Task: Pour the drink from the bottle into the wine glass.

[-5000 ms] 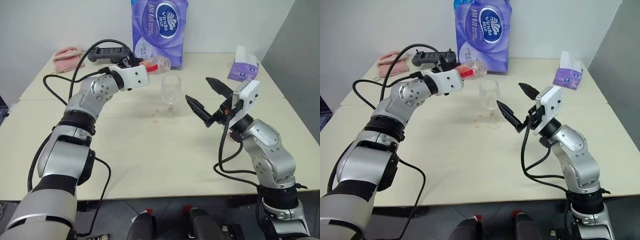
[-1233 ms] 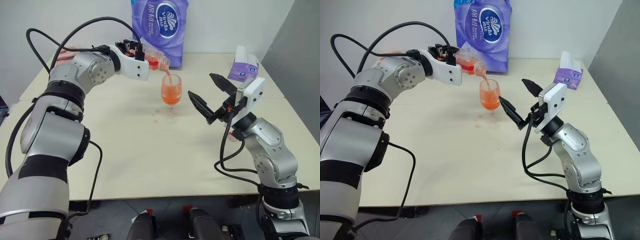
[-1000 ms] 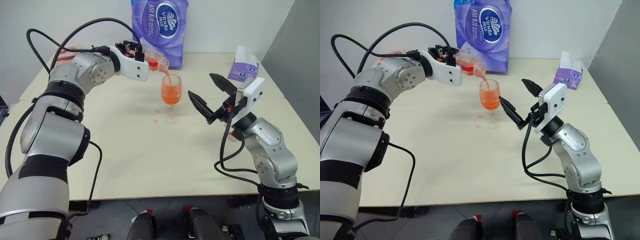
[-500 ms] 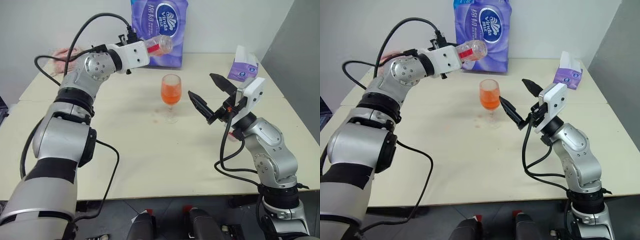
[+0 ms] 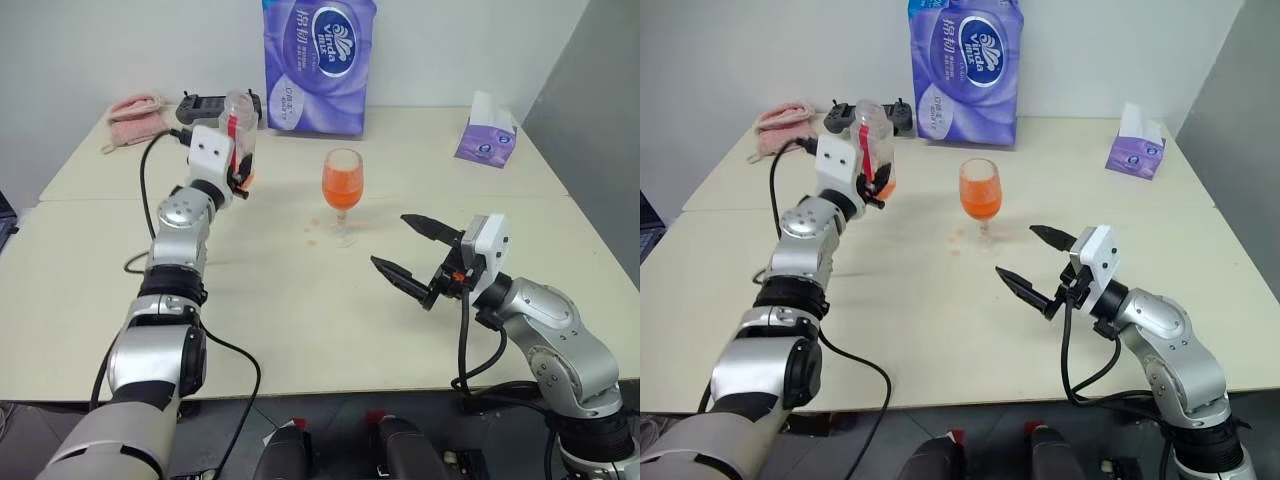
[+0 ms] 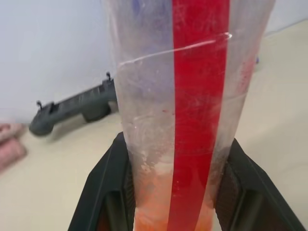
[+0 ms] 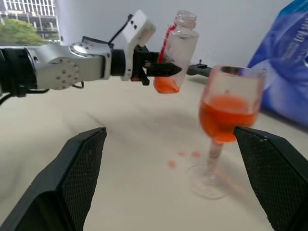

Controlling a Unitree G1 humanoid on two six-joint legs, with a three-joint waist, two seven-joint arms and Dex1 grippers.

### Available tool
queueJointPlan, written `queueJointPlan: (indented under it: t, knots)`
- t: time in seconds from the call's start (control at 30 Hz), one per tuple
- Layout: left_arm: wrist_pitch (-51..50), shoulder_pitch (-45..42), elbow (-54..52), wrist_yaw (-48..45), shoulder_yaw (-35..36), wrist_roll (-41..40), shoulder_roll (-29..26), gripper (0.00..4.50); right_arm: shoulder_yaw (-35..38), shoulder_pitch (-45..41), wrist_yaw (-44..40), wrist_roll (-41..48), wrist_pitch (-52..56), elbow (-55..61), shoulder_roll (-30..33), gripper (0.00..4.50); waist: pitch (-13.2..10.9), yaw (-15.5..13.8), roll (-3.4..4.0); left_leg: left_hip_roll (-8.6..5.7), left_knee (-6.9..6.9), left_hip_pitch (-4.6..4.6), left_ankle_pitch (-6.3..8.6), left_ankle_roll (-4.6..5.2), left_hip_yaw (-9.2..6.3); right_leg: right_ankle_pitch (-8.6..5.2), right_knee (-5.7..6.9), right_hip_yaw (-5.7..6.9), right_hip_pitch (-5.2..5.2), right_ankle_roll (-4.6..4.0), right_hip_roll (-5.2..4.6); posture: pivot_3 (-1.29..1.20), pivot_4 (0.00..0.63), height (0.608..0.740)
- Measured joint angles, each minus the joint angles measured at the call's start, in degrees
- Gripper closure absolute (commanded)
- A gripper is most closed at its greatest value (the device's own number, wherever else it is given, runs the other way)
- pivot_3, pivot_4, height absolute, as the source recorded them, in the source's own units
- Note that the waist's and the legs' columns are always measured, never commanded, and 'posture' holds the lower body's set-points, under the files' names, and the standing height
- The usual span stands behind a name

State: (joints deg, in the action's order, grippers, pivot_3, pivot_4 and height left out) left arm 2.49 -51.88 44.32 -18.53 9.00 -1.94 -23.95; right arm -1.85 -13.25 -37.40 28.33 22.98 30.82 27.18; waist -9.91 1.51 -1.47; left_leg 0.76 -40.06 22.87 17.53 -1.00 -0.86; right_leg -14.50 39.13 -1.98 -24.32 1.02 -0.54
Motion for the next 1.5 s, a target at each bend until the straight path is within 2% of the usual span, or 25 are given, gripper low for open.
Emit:
queueJointPlan:
  t: [0.13,0.4,1.03,1.27,1.33,1.5]
  knots:
    - [-2.67,4.68,-7.28,1.85,3.97,-4.92,1.76,2.83,-0.57,-0.78,-0.34,0.02,0.07,0.27,-0.2,0.0,0.06,-0.04,-0.05,-0.01,0.0,-0.08,-0.01,-0.02,-0.02,0.0,-0.01,0.0,0.07,0.0,-0.05,0.0,0.15,0.74]
    - [-1.8,10.92,-8.03,1.56,5.73,-7.17,2.84,2.83,-0.62,-3.34,0.02,-0.01,0.21,-1.2,-0.79,0.0,0.11,-0.16,-0.12,-0.06,0.0,-0.08,-0.02,-0.02,-0.1,0.0,-0.03,0.09,0.13,0.0,-0.04,0.0,0.15,0.74]
    - [6.67,12.56,1.13,0.32,6.15,-7.24,3.48,2.83,-0.6,-3.25,0.86,0.0,1.56,-1.51,-0.85,0.0,0.15,-0.15,-0.15,-0.06,0.02,-0.12,-0.01,0.0,-0.1,0.0,-0.04,0.13,0.17,0.0,-0.04,0.0,0.15,0.74]
    - [7.0,11.84,3.23,0.21,6.08,-7.21,3.45,0.54,-0.6,-3.23,0.86,-0.02,1.56,-1.34,-0.85,0.0,0.16,-0.13,-0.15,-0.06,0.02,-0.12,0.0,0.0,-0.1,0.0,-0.05,0.19,0.17,0.0,-0.02,0.0,0.15,0.74]
    - [6.98,11.84,3.31,0.2,6.07,-7.2,3.45,0.02,-0.6,-3.23,0.86,-0.02,1.56,-1.32,-0.83,0.0,0.16,-0.13,-0.16,-0.06,0.02,-0.12,-0.01,0.0,-0.1,0.0,-0.05,0.19,0.17,0.0,-0.02,0.0,0.15,0.74]
    - [6.2,13.86,0.93,0.26,5.32,-6.93,3.45,0.02,-0.57,-2.83,0.89,-0.07,1.56,-0.95,-0.5,0.0,0.16,-0.1,-0.15,-0.04,0.03,-0.13,0.0,0.0,-0.1,0.0,-0.05,0.16,0.17,0.0,-0.04,0.0,0.15,0.74]
